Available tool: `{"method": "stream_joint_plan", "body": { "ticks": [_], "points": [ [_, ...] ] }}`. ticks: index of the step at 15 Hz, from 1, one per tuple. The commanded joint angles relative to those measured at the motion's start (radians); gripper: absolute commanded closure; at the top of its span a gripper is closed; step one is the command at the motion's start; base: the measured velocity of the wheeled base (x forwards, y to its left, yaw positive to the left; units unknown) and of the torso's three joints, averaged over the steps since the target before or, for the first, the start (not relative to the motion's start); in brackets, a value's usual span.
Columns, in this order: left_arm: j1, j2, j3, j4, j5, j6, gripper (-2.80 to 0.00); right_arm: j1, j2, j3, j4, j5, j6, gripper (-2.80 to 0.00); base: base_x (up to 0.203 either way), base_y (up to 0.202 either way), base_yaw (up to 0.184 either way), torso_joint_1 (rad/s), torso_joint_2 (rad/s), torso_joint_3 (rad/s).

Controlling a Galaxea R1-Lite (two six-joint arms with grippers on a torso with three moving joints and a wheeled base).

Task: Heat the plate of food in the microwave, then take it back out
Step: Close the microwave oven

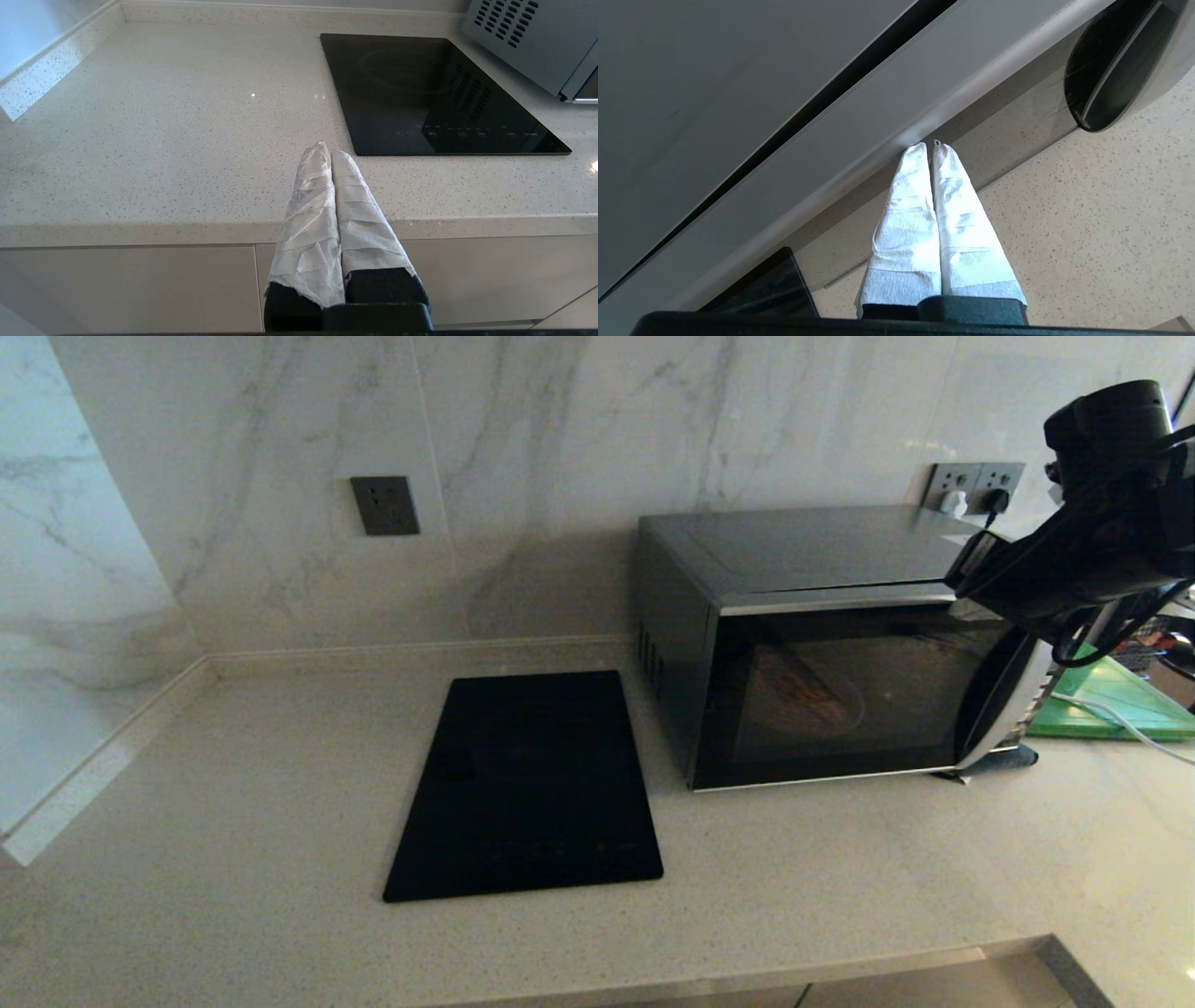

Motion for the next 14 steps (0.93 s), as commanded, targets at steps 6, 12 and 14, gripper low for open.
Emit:
{"method": "stream_joint_plan", "body": {
  "ticks": [6, 12, 14],
  "points": [
    [0.0, 0.002, 0.0, 0.0, 0.001, -0.001, 0.0, 0.0, 0.02, -0.001, -0.021, 0.001, 0.007, 0.0, 0.0, 0.0, 0.0, 0.0, 0.0, 0.0],
    [0.0, 0.002, 0.0, 0.0, 0.001, -0.001, 0.0, 0.0, 0.032, -0.005, -0.044, 0.002, 0.007, 0.0, 0.0, 0.0, 0.0, 0.0, 0.0, 0.0],
    [0.0, 0.002, 0.0, 0.0, 0.001, -0.001, 0.0, 0.0, 0.033, -0.005, -0.044, 0.002, 0.007, 0.0, 0.0, 0.0, 0.0, 0.0, 0.0, 0.0]
  ]
}}
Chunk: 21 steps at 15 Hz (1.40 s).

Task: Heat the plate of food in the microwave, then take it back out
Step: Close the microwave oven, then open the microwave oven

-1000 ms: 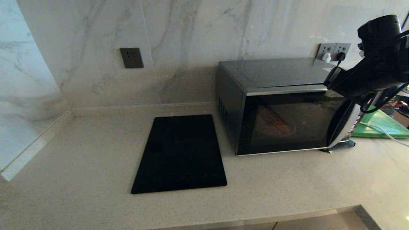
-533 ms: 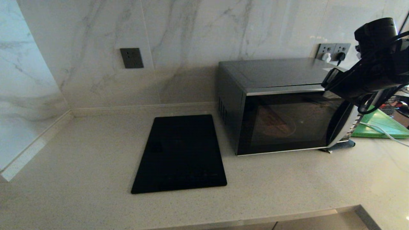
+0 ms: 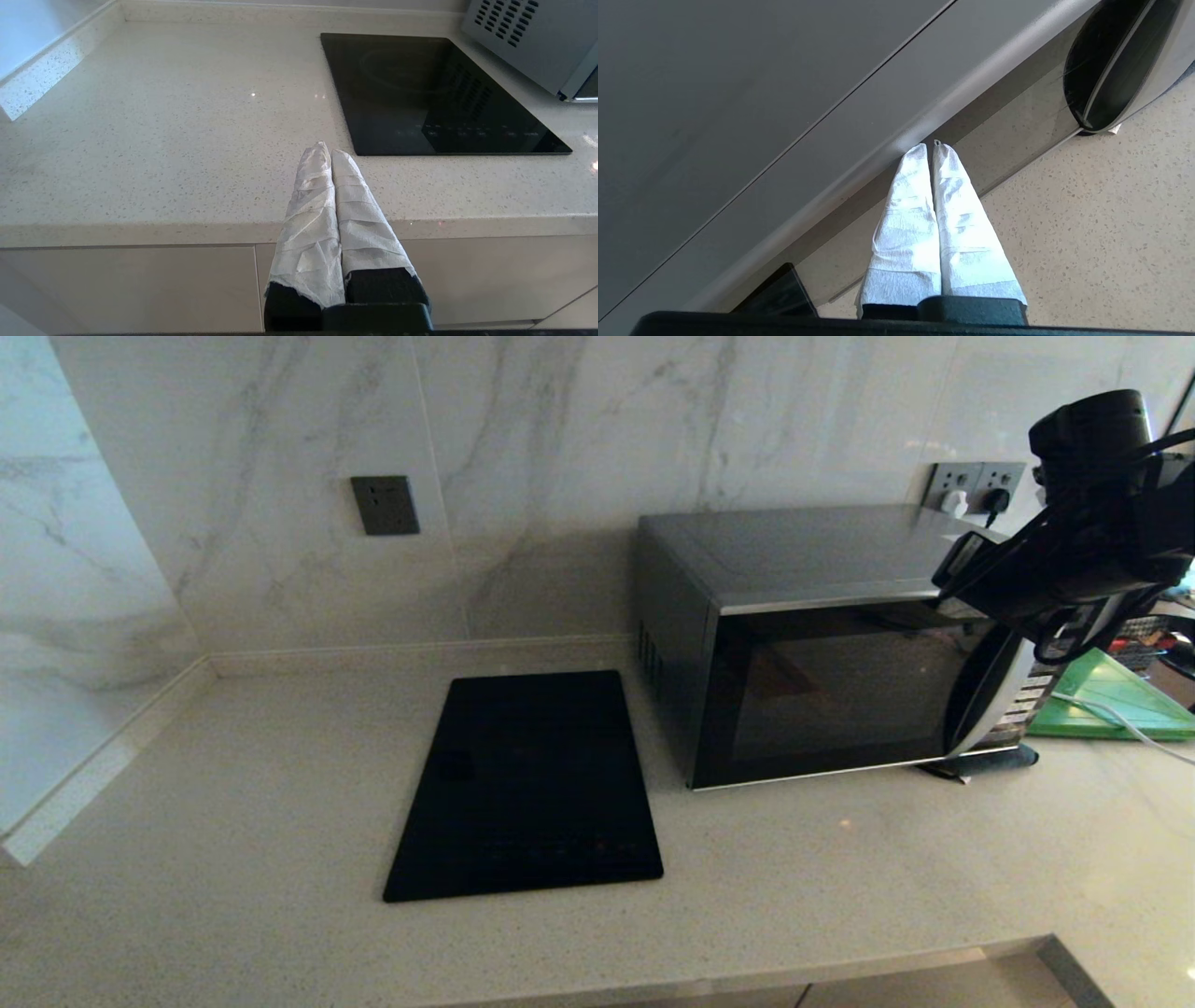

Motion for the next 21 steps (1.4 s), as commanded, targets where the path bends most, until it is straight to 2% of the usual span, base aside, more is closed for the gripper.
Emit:
{"method": "stream_joint_plan", "body": {
  "ticks": [1, 7, 10, 12, 15, 18, 21],
  "points": [
    [0.001, 0.002, 0.0, 0.0, 0.001, -0.001, 0.0, 0.0, 0.004, 0.001, 0.004, -0.001, 0.004, 0.0, 0.0, 0.0, 0.0, 0.0, 0.0, 0.0],
    [0.001, 0.002, 0.0, 0.0, 0.001, -0.001, 0.0, -0.021, -0.055, 0.053, 0.01, -0.001, 0.003, 0.0, 0.0, 0.0, 0.0, 0.0, 0.0, 0.0],
    [0.001, 0.002, 0.0, 0.0, 0.001, -0.001, 0.0, -0.087, -0.136, 0.093, 0.009, 0.015, 0.002, 0.0, 0.0, 0.0, 0.0, 0.0, 0.0, 0.0],
    [0.001, 0.002, 0.0, 0.0, 0.001, -0.001, 0.0, -0.181, -0.194, 0.12, 0.008, 0.095, 0.001, 0.0, 0.0, 0.0, 0.0, 0.0, 0.0, 0.0],
    [0.001, 0.002, 0.0, 0.0, 0.001, -0.001, 0.0, -0.363, -0.221, 0.154, 0.005, 0.27, -0.004, 0.0, 0.0, 0.0, 0.0, 0.0, 0.0, 0.0],
    [0.001, 0.002, 0.0, 0.0, 0.001, -0.001, 0.0, -0.548, -0.144, 0.182, 0.003, 0.546, -0.051, 0.0, 0.0, 0.0, 0.0, 0.0, 0.0, 0.0],
    [0.001, 0.002, 0.0, 0.0, 0.001, -0.001, 0.0, -0.664, -0.024, 0.176, -0.013, 0.841, -0.083, 0.0, 0.0, 0.0, 0.0, 0.0, 0.0, 0.0]
  ]
}}
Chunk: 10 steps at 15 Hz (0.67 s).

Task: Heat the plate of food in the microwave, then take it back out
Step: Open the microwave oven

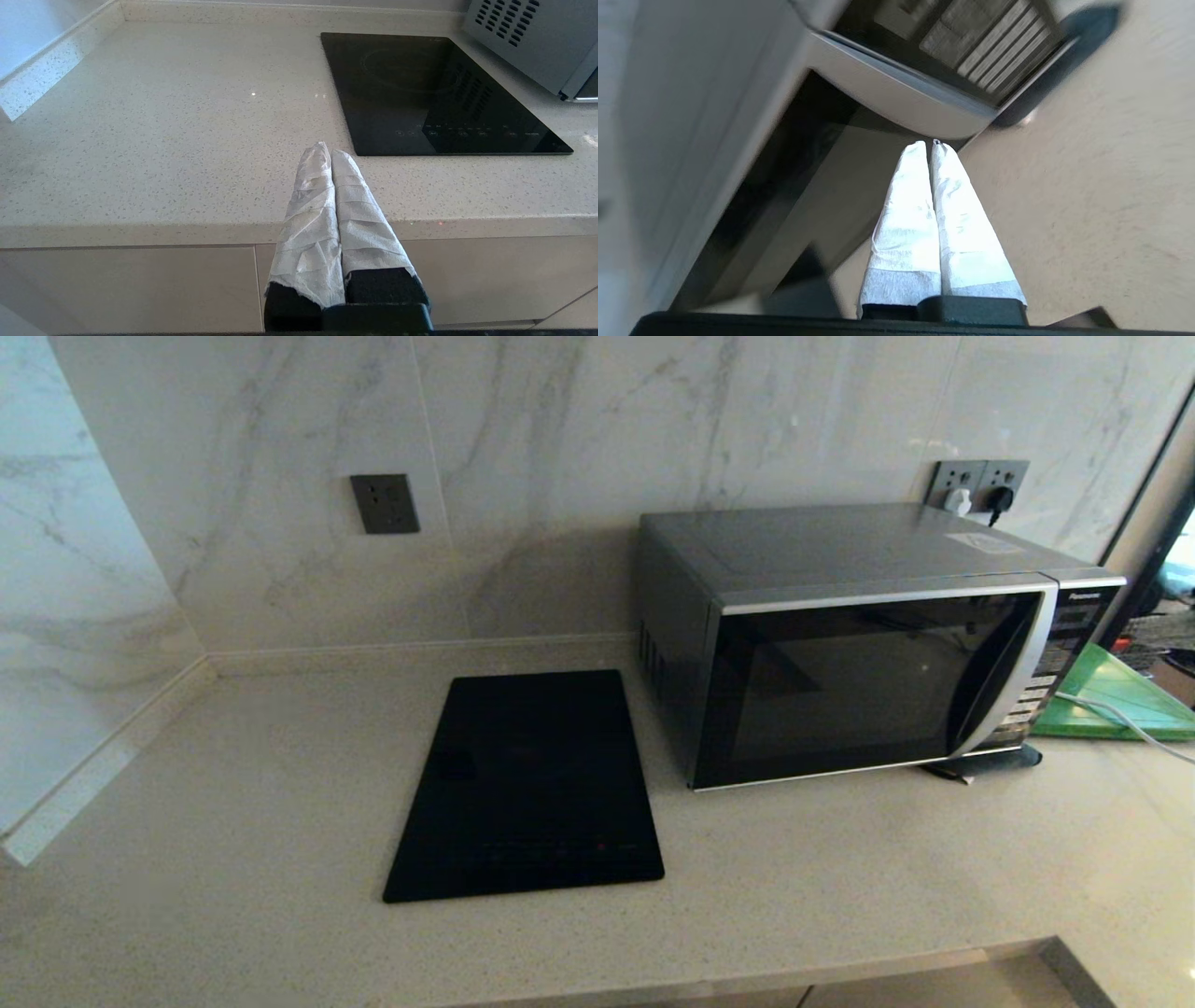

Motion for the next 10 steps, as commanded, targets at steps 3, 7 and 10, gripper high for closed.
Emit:
{"method": "stream_joint_plan", "body": {
  "ticks": [3, 7, 10],
  "points": [
    [0.001, 0.002, 0.0, 0.0, 0.001, -0.001, 0.0, -0.087, 0.188, 0.002, -0.075, 0.287, -0.007, 0.0, 0.0, 0.0, 0.0, 0.0, 0.0, 0.0],
    [0.001, 0.002, 0.0, 0.0, 0.001, -0.001, 0.0, -0.093, 0.302, -0.008, -0.152, 0.349, -0.008, 0.0, 0.0, 0.0, 0.0, 0.0, 0.0, 0.0],
    [0.001, 0.002, 0.0, 0.0, 0.001, -0.002, 0.0, -0.095, 0.388, -0.011, -0.238, 0.284, -0.015, 0.0, 0.0, 0.0, 0.0, 0.0, 0.0, 0.0]
  ]
}}
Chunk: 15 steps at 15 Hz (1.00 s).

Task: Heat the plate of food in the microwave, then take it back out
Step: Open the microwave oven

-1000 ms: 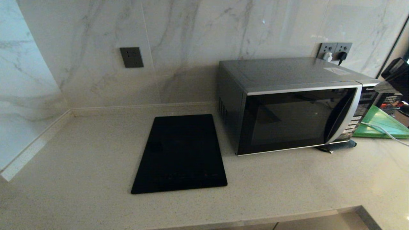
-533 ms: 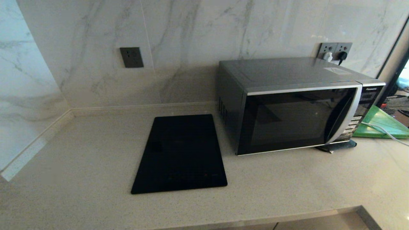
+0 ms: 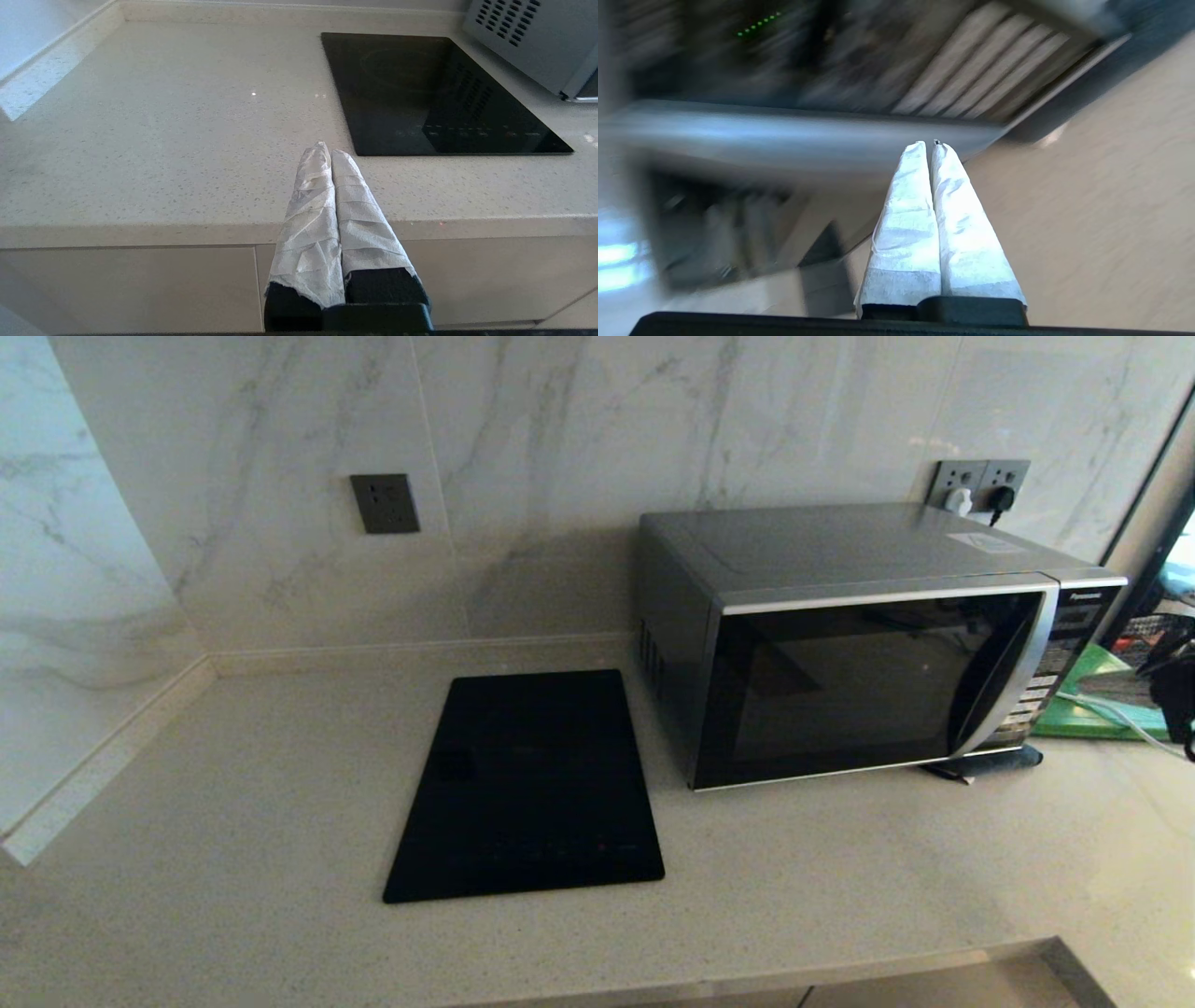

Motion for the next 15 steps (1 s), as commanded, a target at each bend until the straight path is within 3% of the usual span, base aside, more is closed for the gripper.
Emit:
{"method": "stream_joint_plan", "body": {
  "ticks": [1, 15],
  "points": [
    [0.0, 0.002, 0.0, -0.001, 0.0, -0.001, 0.0, -0.002, 0.098, -0.004, -0.049, -0.046, 0.004, 0.0, 0.0, 0.0, 0.0, 0.0, 0.0, 0.0],
    [0.0, 0.002, 0.0, -0.001, 0.0, -0.001, 0.0, 0.038, 0.263, -0.095, -0.068, -0.054, 0.014, 0.0, 0.0, 0.0, 0.0, 0.0, 0.0, 0.0]
  ]
}}
